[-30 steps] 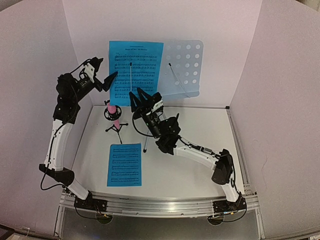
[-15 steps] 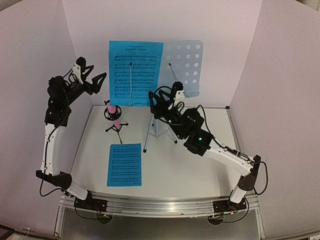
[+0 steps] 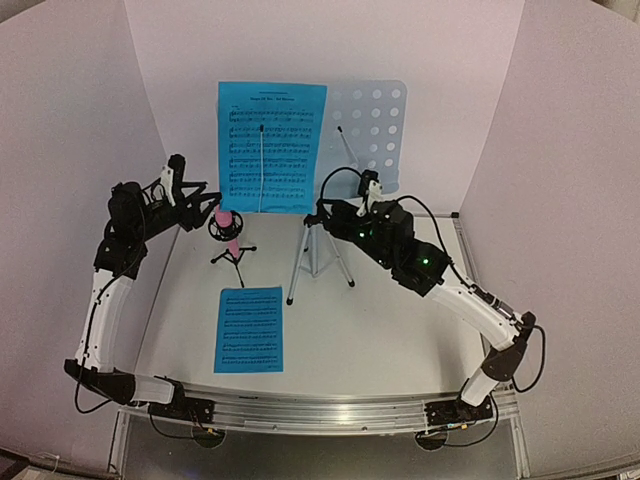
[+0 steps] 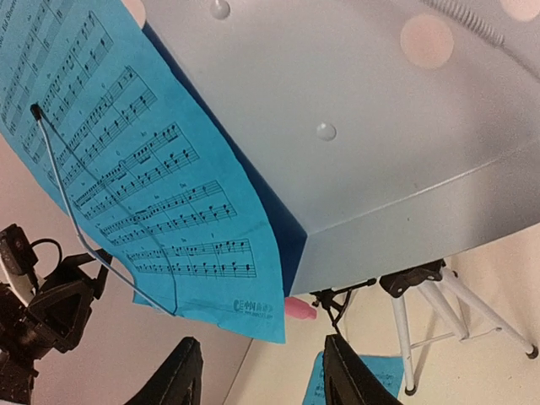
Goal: Set up the instrument practice props
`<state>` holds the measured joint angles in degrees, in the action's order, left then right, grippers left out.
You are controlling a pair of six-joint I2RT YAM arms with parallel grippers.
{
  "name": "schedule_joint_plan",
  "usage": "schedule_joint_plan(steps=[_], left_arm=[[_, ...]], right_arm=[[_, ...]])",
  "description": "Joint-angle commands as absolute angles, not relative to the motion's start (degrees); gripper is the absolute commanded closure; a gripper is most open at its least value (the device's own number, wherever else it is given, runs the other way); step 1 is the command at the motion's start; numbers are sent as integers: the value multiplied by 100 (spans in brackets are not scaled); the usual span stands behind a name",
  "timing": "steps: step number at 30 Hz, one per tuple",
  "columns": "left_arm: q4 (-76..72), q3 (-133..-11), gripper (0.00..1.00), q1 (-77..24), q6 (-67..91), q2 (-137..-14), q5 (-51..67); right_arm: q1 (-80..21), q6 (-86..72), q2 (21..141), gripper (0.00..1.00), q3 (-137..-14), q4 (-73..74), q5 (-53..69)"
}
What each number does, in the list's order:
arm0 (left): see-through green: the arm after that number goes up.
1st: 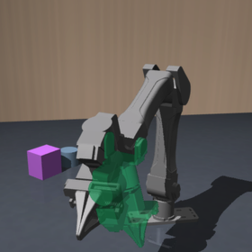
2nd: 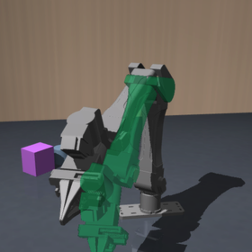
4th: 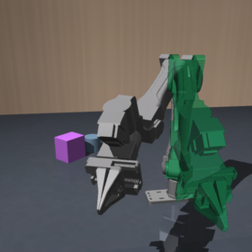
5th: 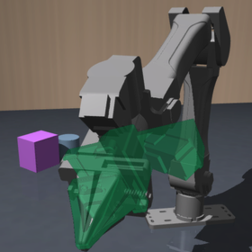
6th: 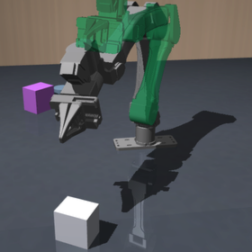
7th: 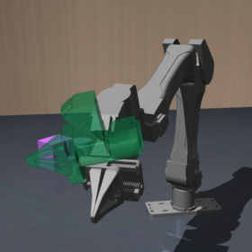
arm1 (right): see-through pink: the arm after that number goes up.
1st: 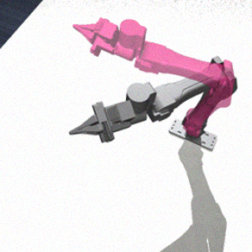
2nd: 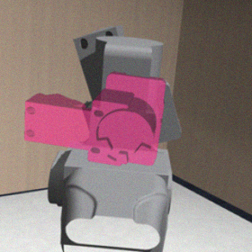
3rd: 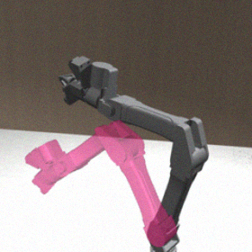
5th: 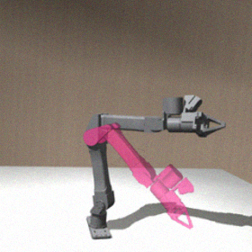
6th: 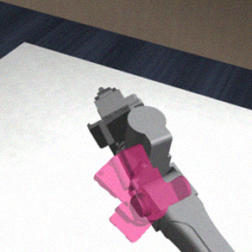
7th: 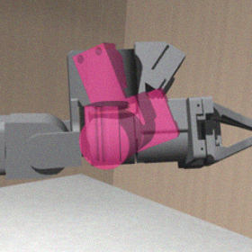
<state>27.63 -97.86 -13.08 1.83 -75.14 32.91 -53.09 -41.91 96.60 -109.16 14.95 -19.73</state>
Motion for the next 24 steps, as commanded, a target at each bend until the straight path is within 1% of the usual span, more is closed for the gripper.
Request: schedule_joint_plan(steps=[1,6,12,16,19,24], left_arm=[[2330,-9804,38,-1308,401,-7619,3397],[2246,-9734,46,-1315,534,-7716,3558],[2134,-9640,48,-1319,592,-7777,3679],[2101,-9639,52,-1327,640,-7842,3709],[2065,-9660,56,-1323,663,-7872,3711],[2083,-9683,65,-1333,719,-7912,3760]], right_arm=[[-5288,-4650,10000,54,-11191,1641,-1532],[-5291,-4763,10228,56,-11367,1635,-1616],[-5277,-4640,10217,58,-11297,1558,-1764],[-5252,-4538,10322,65,-11429,1496,-1535],[-5211,-4586,10369,68,-11428,1479,-1482],[-5176,-4585,10328,83,-11390,1429,-1546]])
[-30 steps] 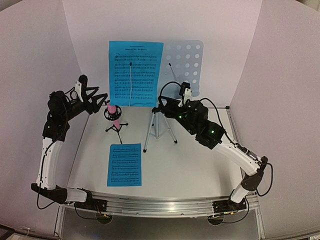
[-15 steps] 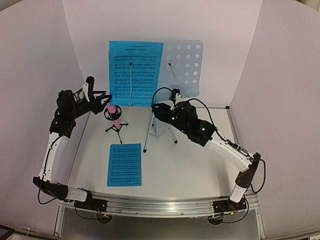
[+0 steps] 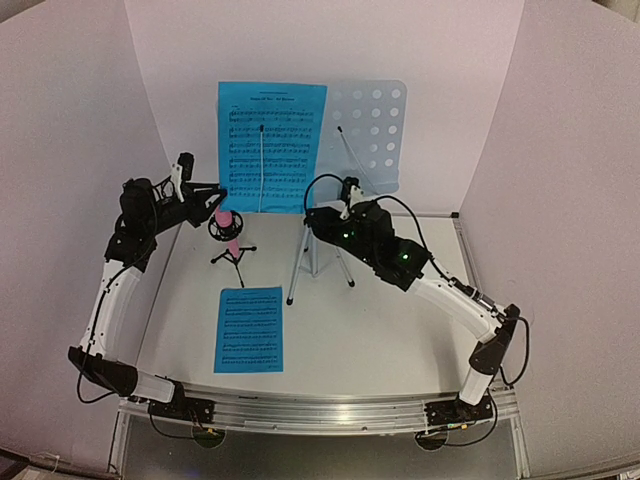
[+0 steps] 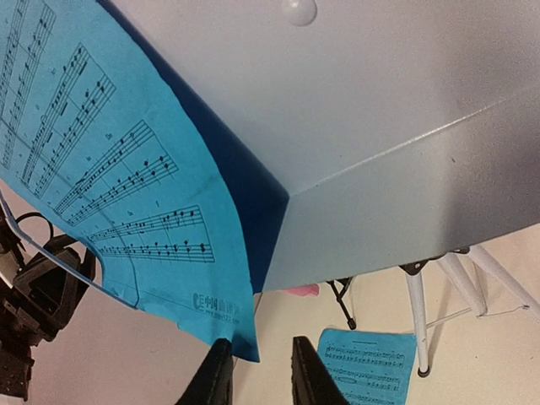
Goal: Set up the instrument practice props
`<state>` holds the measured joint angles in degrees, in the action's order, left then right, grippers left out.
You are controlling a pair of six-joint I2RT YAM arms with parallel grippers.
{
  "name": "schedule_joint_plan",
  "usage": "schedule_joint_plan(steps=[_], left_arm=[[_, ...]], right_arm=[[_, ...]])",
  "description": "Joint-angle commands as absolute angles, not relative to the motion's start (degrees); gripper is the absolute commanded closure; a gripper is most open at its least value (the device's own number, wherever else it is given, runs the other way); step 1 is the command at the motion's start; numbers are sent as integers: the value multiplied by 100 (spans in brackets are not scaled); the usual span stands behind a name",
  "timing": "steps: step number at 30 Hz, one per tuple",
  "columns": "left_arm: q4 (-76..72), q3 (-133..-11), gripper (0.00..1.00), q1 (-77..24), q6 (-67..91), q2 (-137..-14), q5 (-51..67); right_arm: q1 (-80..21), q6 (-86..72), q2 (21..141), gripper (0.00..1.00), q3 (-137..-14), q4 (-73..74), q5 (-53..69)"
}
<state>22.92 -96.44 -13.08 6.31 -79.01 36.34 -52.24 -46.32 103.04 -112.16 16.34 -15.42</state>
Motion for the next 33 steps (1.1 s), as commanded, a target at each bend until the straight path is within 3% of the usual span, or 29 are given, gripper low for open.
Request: schedule_joint_plan(steps=[1,13,19,25,33], left_arm=[[2079,-9667,67,-1330,731,-7910,3785],[2090,-9663,78,-1429,584,-7932,3753],[2081,-9602,88,-1439,617,-7910,3760],[2047,-9509,98,-1446,650,-7870,3761],[1812,-9354,100,-1451,722,-7850,3764]], right_arm=[[-5177,-4580,10321,85,-11390,1418,-1537],[-5103,-4586,10507,86,-11588,1347,-1273],[-5070,-4584,10541,100,-11677,1318,-1056],[-5063,-4516,10506,100,-11651,1310,-1087],[-5062,-3966,10485,100,-11829,1318,-1364]])
